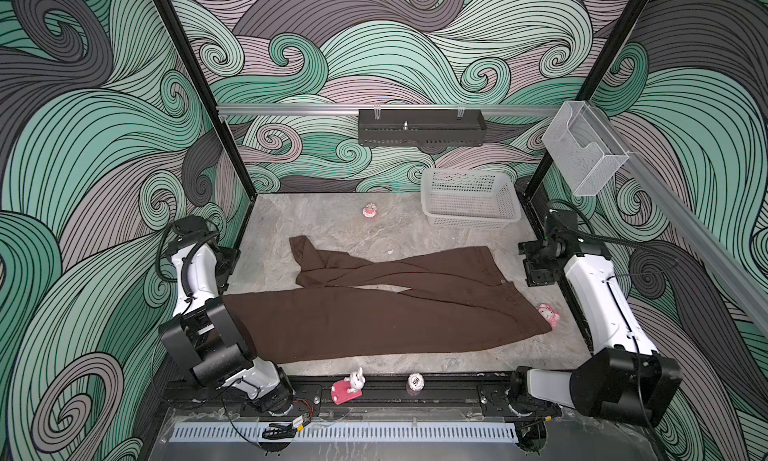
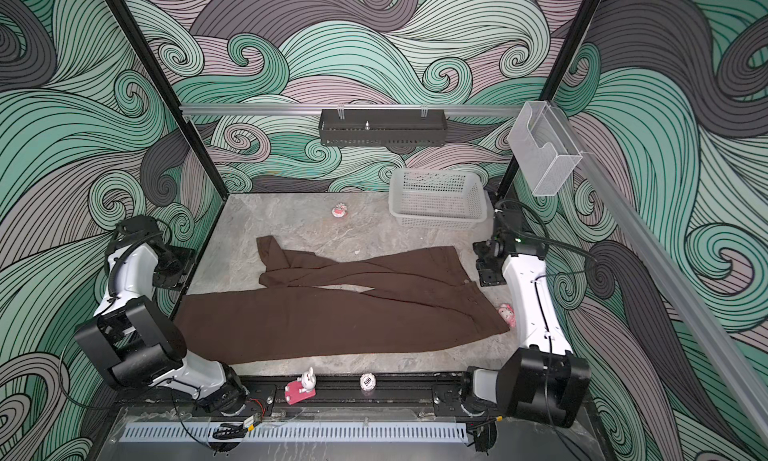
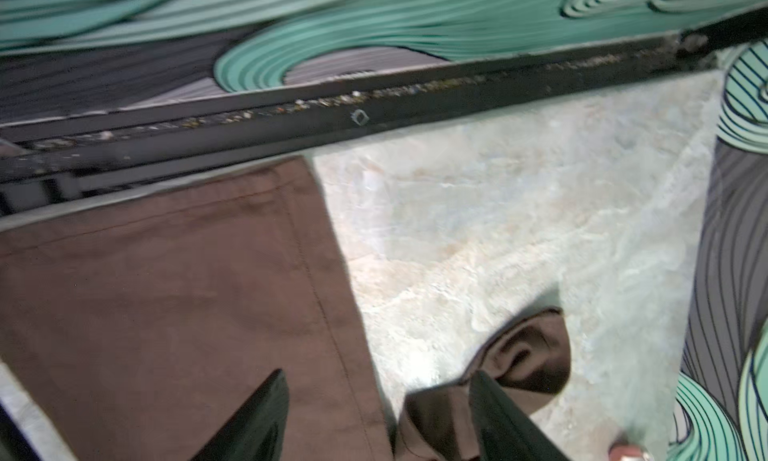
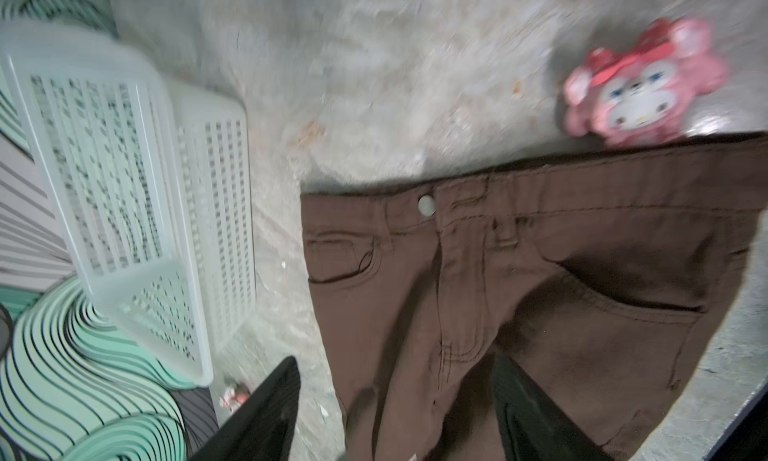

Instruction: Fold and stack the trousers

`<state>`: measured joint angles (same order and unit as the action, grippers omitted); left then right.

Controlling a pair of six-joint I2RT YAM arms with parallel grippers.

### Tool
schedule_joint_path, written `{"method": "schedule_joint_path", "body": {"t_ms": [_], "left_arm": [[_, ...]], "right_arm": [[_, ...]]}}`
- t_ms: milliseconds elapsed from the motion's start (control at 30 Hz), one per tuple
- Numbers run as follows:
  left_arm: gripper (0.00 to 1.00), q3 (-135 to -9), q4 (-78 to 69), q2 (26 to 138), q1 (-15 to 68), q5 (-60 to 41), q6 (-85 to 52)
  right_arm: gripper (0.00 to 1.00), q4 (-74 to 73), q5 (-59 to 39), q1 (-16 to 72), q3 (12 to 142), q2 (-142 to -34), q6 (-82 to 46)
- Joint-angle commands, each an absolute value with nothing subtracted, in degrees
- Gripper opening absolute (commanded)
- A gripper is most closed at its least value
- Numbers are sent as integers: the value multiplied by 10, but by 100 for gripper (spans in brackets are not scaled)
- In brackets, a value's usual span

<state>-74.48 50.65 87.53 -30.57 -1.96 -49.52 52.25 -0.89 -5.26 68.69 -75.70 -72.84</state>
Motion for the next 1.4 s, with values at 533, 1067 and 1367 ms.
{"method": "schedule_joint_path", "body": {"t_ms": [533, 1067, 1367], "left_arm": [[71, -744, 423, 1001, -168, -137, -450], [71, -747, 460, 1054, -86, -126, -466], [73, -703, 510, 1018, -81, -133, -429]], "right_arm": [[63, 395, -45, 101, 685, -920, -535], [67, 360, -65, 108, 820, -1086, -475], [67, 358, -79, 108, 827, -1104, -472]]}}
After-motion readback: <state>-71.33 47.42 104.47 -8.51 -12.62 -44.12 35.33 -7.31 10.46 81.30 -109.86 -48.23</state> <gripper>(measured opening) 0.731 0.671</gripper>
